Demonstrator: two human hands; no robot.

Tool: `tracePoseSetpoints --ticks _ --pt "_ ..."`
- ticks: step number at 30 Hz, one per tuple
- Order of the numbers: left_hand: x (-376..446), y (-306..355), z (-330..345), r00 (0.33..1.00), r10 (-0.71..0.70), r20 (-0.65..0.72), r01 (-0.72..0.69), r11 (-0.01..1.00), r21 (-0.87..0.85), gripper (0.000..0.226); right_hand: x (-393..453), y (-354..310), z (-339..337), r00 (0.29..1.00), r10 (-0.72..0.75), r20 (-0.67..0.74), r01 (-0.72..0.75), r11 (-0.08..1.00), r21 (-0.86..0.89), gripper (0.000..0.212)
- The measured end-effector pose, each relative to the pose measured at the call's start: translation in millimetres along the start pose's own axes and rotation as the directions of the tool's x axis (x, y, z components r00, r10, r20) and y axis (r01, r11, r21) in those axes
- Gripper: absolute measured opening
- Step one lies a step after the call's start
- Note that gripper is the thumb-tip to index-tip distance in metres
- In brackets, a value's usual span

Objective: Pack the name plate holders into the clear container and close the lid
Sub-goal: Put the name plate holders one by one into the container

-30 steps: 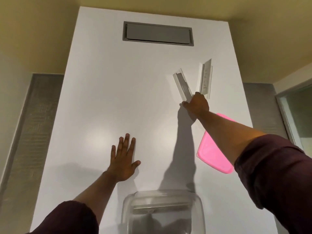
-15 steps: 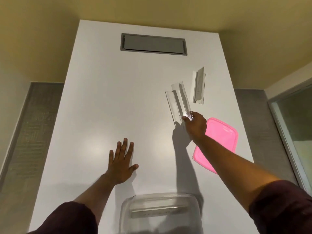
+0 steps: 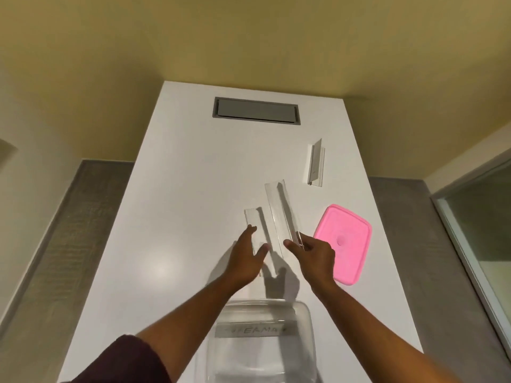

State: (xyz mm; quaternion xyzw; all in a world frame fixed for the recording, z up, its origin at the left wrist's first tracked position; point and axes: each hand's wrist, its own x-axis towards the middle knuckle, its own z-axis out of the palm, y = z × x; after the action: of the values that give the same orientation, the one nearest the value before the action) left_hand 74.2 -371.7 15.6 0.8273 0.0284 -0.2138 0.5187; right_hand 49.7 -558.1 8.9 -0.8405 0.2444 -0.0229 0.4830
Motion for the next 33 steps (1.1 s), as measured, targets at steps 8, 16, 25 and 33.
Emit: tracePoseSetpoints --ticks 8,16,25,33 --pt "-47 63 21 0.941 -0.338 0.032 0.307 0.806 -0.506 0.090 -84 -17 -1 0.955 -0.292 0.056 0.295 0.953 -0.067 0.024" --pt "-81 42 7 0.944 -0.312 -0.105 0.258 0.898 -0.357 0.079 -135 -2 -5 0.861 -0.471 0.193 0.490 0.870 -0.062 0.041" --pt "-112 -3 -27 0.966 -0.140 0.219 0.139 0.990 0.020 0.046 -142 9 -38 0.703 -0.684 0.195 0.708 0.647 -0.282 0.026" --pt "-133 -26 -27 0.857 -0.185 0.481 0.058 0.962 0.267 0.059 -130 23 -51 0.471 -0.562 0.680 0.878 0.372 -0.301 0.071"
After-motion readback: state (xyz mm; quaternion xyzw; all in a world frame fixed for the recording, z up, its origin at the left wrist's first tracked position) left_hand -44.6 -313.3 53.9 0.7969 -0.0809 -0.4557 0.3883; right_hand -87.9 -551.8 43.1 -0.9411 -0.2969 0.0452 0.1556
